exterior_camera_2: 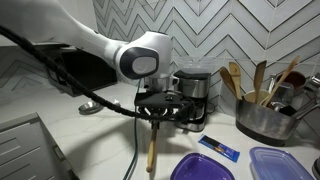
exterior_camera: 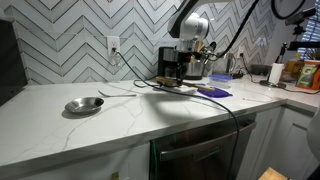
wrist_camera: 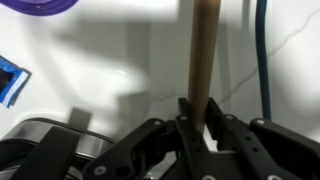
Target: Move the wooden spoon to the right side of the black cable
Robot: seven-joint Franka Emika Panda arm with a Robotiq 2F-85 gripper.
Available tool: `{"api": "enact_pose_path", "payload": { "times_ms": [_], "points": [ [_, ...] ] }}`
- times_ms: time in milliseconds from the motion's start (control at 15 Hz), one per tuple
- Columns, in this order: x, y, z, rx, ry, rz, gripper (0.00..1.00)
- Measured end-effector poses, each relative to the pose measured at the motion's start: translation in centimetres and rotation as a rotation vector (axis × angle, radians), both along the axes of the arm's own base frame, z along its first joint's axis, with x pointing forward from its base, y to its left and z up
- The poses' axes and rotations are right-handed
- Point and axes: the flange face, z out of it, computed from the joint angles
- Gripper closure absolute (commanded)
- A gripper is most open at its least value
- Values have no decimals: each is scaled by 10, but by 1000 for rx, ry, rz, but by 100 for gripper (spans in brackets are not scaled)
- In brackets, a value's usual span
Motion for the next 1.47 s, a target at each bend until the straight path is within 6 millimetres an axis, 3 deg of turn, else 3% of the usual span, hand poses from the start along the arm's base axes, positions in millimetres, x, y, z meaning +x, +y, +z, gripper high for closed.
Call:
{"api": "enact_pose_path", "payload": {
  "times_ms": [467,1133,1200,1333,1467],
  "points": [
    [-2,-16,-9,-3,5,-71,95],
    [3,-23,-44,-26,35,-102,95],
    [3,-23,-47,-31,37,-101,55],
    [4,-24,-49,-36,41,-101,49],
    [4,-23,-49,-37,40,-101,34]
  ]
}}
